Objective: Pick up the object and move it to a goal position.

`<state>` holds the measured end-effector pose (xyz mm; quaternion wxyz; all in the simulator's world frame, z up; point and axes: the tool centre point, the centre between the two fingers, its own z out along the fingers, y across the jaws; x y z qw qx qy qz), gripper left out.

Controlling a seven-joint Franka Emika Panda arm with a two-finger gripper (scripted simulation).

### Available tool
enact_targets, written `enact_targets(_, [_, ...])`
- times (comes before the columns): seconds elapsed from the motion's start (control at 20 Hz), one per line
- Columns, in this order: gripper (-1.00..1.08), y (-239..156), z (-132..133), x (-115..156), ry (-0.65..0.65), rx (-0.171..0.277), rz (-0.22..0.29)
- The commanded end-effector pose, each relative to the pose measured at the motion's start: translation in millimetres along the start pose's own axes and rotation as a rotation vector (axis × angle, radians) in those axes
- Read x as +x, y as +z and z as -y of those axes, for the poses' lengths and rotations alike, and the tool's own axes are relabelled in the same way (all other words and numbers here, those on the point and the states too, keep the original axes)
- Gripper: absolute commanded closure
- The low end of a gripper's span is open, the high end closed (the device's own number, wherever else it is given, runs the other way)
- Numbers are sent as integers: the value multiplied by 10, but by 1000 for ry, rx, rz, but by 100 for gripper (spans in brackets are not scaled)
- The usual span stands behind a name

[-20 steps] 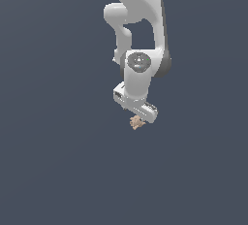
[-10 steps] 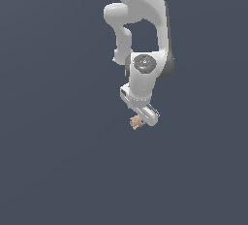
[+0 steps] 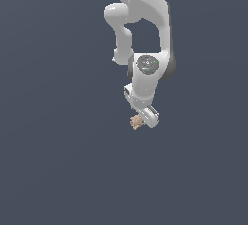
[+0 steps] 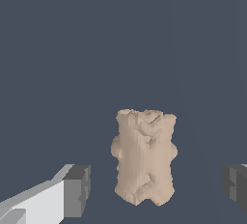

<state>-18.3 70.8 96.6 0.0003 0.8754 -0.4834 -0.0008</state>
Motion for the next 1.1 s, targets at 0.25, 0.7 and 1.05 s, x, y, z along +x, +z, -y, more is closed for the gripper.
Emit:
enact_targets(0.25, [-92, 12, 4, -12, 18, 1, -1])
enact_targets(0.7, [-92, 356, -7, -15, 21, 1, -1])
enact_targets(1.05, [-92, 510, 3, -14, 22, 1, -1])
